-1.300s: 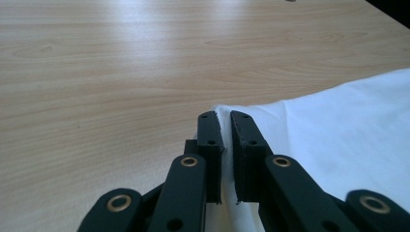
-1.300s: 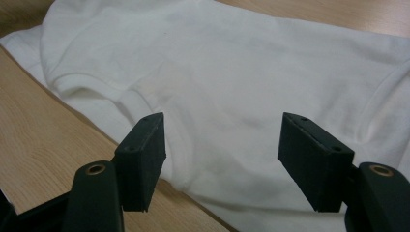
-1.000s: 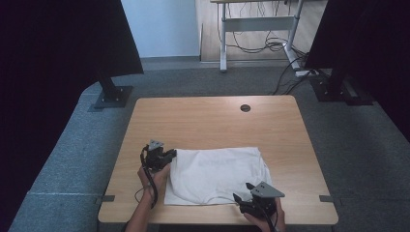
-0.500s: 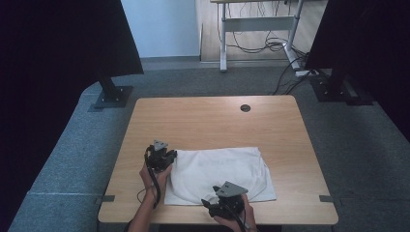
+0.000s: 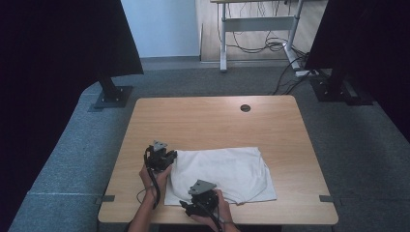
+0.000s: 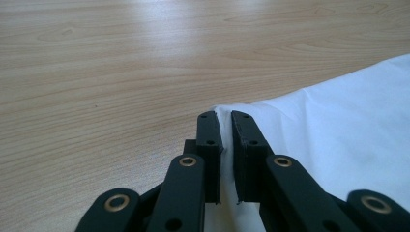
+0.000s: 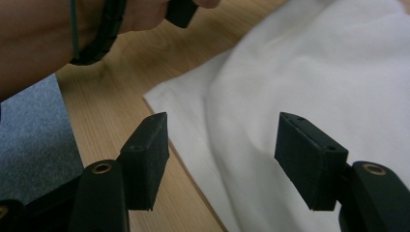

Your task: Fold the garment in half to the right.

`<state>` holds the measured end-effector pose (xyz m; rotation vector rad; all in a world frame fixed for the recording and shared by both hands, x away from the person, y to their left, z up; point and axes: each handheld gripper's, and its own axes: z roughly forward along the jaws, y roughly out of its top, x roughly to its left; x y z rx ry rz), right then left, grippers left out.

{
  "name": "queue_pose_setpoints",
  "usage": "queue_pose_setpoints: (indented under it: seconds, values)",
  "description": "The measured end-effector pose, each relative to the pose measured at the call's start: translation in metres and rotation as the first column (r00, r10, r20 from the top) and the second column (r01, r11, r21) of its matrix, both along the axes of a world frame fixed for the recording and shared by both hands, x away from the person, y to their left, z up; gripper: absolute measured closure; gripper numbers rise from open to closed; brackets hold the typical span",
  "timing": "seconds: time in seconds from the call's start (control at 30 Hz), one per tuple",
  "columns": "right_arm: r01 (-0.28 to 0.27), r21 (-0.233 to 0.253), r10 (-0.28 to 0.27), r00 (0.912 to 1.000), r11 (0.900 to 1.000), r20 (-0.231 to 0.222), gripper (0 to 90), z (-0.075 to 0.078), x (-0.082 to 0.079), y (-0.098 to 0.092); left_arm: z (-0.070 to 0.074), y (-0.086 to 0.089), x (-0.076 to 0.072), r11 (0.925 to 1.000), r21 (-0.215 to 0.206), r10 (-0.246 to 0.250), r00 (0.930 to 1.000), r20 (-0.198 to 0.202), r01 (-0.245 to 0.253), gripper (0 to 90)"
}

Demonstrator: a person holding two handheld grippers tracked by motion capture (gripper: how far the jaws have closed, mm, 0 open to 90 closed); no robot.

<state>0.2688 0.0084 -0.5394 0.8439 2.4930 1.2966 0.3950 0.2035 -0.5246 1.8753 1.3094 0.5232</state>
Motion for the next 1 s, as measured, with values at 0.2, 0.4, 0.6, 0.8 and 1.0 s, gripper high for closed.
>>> queue_pose_setpoints:
  seconds: [0.2, 0.4, 0.6, 0.8, 1.0]
  values:
    - [-0.042, -0.035, 0.041, 0.9986, 0.998, -0.032, 34.8, -0.004, 0.006, 0.023, -0.002, 0.0, 0.0, 1.0, -0.002, 0.0, 1.0, -0.003, 0.0, 82.2]
    - [-0.061, -0.079, 0.059, 0.9978, 0.995, -0.03, 33.5, -0.007, 0.007, 0.041, -0.003, 0.0, 0.001, 1.0, -0.005, 0.0, 1.0, -0.005, 0.0, 82.0]
    - [-0.072, -0.108, 0.067, 0.9965, 0.992, -0.05, 31.9, -0.009, 0.007, 0.055, -0.004, 0.001, 0.001, 1.0, -0.006, -0.001, 0.9999, -0.012, 0.001, 81.9]
    - [-0.061, -0.139, 0.056, 0.9977, 0.988, -0.039, 31.2, -0.009, 0.005, 0.064, -0.006, 0.002, 0.002, 1.0, -0.009, 0.0, 0.9998, -0.02, 0.0, 81.8]
    - [-0.041, -0.185, 0.039, 0.9992, 0.982, -0.013, 30.7, -0.009, 0.004, 0.074, -0.008, 0.002, 0.002, 0.9999, -0.013, 0.003, 0.9997, -0.026, -0.003, 81.7]
